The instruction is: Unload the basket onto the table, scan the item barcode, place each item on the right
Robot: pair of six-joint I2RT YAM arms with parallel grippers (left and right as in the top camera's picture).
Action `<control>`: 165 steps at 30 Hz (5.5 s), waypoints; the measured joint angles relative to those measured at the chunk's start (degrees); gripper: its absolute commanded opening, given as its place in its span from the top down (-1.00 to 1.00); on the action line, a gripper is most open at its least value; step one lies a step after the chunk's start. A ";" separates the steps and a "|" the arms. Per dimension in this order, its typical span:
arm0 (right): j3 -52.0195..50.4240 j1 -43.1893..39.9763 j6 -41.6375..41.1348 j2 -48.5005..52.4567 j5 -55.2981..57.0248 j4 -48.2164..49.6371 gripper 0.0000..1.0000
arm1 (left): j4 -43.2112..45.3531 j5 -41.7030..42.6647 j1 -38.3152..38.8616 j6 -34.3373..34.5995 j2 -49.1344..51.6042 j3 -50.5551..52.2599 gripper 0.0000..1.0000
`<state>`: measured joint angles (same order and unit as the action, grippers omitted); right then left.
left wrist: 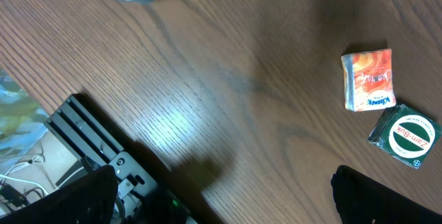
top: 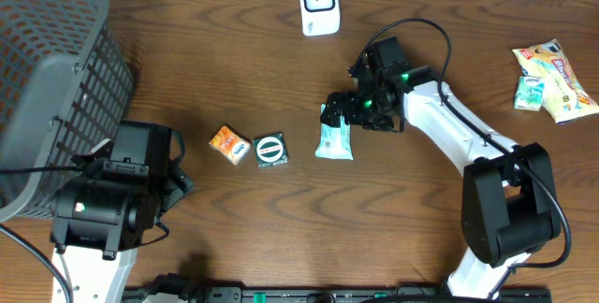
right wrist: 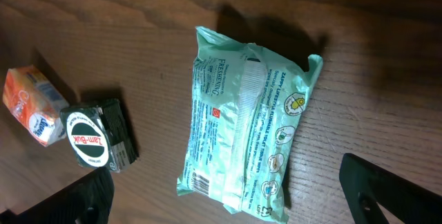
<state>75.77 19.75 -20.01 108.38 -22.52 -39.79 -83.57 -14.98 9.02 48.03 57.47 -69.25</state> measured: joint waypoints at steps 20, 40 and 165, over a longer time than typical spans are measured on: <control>-0.15 -0.72 0.00 0.00 0.07 0.02 -0.98 | 0.00 0.00 0.00 0.00 0.00 0.00 -0.95; -5.07 -0.72 -2.38 0.00 -1.25 6.27 -0.67 | 0.02 0.00 0.00 0.00 0.00 0.00 -0.95; -5.60 -8.90 -18.56 -17.16 -26.36 29.62 0.98 | 0.00 0.00 0.00 0.00 0.00 0.00 -0.95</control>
<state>70.17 10.85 -38.57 91.22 -48.88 -10.17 -83.57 -14.98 9.02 48.03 57.47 -69.25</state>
